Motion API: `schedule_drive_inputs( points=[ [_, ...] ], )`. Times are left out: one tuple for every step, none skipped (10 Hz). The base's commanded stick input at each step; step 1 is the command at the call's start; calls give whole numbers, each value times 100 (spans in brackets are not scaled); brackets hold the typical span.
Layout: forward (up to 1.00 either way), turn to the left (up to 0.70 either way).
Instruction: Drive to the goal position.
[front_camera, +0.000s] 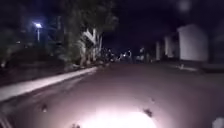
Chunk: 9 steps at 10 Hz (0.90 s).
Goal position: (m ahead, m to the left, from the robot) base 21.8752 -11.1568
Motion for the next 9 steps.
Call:
schedule_drive_inputs(
  points=[
    [100,0],
    [100,0],
    [100,0],
    [100,0],
    [100,0],
    [100,0],
    [100,-6],
    [100,-25],
    [100,-27]
  ],
)
